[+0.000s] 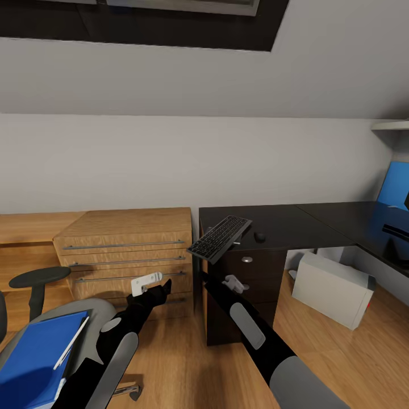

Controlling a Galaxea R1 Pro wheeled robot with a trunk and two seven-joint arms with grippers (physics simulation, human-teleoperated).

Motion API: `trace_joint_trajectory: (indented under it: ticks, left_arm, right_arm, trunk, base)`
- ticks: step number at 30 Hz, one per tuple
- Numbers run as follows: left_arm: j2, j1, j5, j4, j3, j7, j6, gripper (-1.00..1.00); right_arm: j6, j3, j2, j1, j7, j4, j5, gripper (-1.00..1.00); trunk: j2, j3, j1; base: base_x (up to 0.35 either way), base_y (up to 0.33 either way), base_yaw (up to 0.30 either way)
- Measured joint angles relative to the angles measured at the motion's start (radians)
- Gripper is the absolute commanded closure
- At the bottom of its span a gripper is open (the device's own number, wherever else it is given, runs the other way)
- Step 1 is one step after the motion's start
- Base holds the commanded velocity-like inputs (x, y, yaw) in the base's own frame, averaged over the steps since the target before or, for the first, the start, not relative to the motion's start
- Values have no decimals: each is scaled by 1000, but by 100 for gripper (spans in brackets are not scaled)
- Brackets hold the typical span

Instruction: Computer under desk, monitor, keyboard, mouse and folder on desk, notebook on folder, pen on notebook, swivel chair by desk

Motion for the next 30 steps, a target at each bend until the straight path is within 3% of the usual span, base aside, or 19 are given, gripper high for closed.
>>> trace_joint_trajectory:
  ticks: [9, 30]
  left_arm:
    - [12, 0, 3, 1, 0, 0, 0, -100]
    - [15, 0, -2, 15, 0, 0, 0, -100]
  right_arm:
    - [3, -1, -19, 0, 1, -1, -5, -100]
    - [2, -17, -22, 0, 3, 5, -4, -100]
  trunk:
    - [0, 0, 0]
    - [0, 0, 0]
  base:
    - [16, 0, 0]
    - [153, 0, 0]
